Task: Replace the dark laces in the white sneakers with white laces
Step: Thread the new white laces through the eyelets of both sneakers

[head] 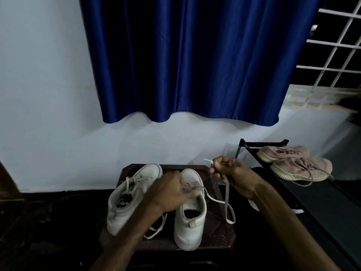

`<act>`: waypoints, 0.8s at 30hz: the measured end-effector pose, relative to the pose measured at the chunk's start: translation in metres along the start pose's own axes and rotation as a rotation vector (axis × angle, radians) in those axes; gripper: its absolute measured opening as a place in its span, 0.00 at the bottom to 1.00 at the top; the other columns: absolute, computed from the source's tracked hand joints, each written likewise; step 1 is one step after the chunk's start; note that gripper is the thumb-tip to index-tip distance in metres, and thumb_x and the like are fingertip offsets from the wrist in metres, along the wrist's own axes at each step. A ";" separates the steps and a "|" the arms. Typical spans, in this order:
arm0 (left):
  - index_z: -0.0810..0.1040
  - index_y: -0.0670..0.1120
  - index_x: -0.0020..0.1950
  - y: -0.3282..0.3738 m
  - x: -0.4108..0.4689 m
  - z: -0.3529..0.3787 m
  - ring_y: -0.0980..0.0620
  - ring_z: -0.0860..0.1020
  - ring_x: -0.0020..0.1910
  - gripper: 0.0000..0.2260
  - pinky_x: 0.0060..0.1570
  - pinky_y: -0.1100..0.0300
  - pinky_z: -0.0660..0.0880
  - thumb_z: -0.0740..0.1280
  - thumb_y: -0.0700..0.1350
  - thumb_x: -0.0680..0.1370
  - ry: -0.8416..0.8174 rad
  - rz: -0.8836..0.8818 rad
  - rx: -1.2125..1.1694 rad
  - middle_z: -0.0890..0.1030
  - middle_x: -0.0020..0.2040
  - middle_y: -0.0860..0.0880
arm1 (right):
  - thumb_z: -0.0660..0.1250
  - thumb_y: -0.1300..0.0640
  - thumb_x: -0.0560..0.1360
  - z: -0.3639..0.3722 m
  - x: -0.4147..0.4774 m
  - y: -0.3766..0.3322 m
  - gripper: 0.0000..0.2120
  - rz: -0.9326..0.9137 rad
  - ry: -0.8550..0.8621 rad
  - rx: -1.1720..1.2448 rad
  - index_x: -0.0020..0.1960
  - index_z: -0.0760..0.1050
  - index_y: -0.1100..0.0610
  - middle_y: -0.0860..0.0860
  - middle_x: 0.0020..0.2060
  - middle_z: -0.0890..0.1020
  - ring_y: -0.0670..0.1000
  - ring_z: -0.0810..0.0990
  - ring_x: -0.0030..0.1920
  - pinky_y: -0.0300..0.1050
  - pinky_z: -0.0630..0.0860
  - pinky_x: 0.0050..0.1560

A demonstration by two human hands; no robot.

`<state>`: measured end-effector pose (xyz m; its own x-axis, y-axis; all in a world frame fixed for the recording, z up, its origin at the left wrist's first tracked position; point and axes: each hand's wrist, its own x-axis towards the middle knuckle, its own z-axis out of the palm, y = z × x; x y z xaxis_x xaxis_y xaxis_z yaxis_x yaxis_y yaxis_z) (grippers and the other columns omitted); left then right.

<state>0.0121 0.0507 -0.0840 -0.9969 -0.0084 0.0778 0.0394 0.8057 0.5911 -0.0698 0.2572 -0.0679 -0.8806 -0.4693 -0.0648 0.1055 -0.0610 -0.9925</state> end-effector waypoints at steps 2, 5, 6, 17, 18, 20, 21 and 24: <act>0.77 0.49 0.49 -0.004 -0.005 0.020 0.53 0.80 0.47 0.16 0.46 0.57 0.75 0.71 0.60 0.72 0.066 -0.065 -0.042 0.82 0.46 0.53 | 0.63 0.67 0.77 0.003 0.004 0.010 0.03 -0.008 0.044 -0.046 0.48 0.76 0.64 0.55 0.34 0.81 0.45 0.75 0.29 0.34 0.70 0.27; 0.82 0.45 0.44 -0.004 -0.008 0.034 0.51 0.81 0.42 0.10 0.44 0.54 0.75 0.68 0.52 0.75 0.272 -0.088 -0.081 0.84 0.40 0.49 | 0.62 0.70 0.78 0.017 0.006 0.023 0.06 0.003 0.072 -0.128 0.48 0.78 0.66 0.56 0.33 0.81 0.46 0.75 0.28 0.33 0.71 0.26; 0.82 0.44 0.41 -0.005 -0.008 0.034 0.51 0.80 0.39 0.11 0.42 0.54 0.74 0.67 0.51 0.76 0.308 -0.098 -0.092 0.83 0.37 0.48 | 0.63 0.70 0.78 0.021 0.007 0.027 0.05 0.009 0.077 -0.159 0.47 0.78 0.66 0.56 0.33 0.81 0.45 0.75 0.28 0.33 0.71 0.26; 0.80 0.36 0.41 -0.026 -0.003 0.042 0.39 0.80 0.44 0.21 0.47 0.43 0.76 0.61 0.55 0.69 0.221 -0.190 -0.449 0.82 0.40 0.37 | 0.69 0.59 0.71 0.042 0.022 0.049 0.07 0.033 0.129 -0.582 0.35 0.82 0.58 0.55 0.32 0.82 0.47 0.76 0.33 0.44 0.71 0.36; 0.80 0.36 0.41 -0.026 -0.003 0.042 0.38 0.80 0.45 0.22 0.47 0.42 0.76 0.62 0.55 0.69 0.217 -0.188 -0.473 0.82 0.41 0.36 | 0.68 0.58 0.72 0.045 0.021 0.051 0.08 0.002 0.124 -0.653 0.35 0.81 0.58 0.52 0.31 0.81 0.45 0.75 0.32 0.41 0.71 0.35; 0.80 0.35 0.41 -0.027 -0.002 0.043 0.37 0.80 0.45 0.22 0.47 0.40 0.76 0.62 0.55 0.69 0.219 -0.184 -0.503 0.81 0.41 0.35 | 0.67 0.57 0.74 0.049 0.018 0.053 0.09 -0.067 0.119 -0.747 0.35 0.79 0.54 0.46 0.30 0.78 0.41 0.73 0.31 0.33 0.68 0.33; 0.80 0.36 0.40 -0.027 -0.002 0.043 0.36 0.80 0.45 0.21 0.48 0.40 0.76 0.62 0.55 0.69 0.217 -0.187 -0.508 0.81 0.41 0.35 | 0.67 0.56 0.74 0.049 0.018 0.055 0.08 -0.097 0.122 -0.774 0.36 0.79 0.54 0.46 0.31 0.79 0.41 0.74 0.32 0.32 0.68 0.33; 0.81 0.37 0.40 -0.027 -0.001 0.042 0.37 0.81 0.46 0.19 0.48 0.41 0.76 0.62 0.54 0.69 0.202 -0.217 -0.524 0.82 0.41 0.36 | 0.67 0.56 0.74 0.049 0.018 0.059 0.08 -0.154 0.146 -0.840 0.38 0.80 0.56 0.51 0.34 0.81 0.44 0.76 0.35 0.30 0.66 0.32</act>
<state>0.0097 0.0537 -0.1340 -0.9553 -0.2939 0.0315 -0.0847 0.3743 0.9234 -0.0568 0.2023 -0.1230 -0.9137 -0.3879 0.1210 -0.3451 0.5836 -0.7351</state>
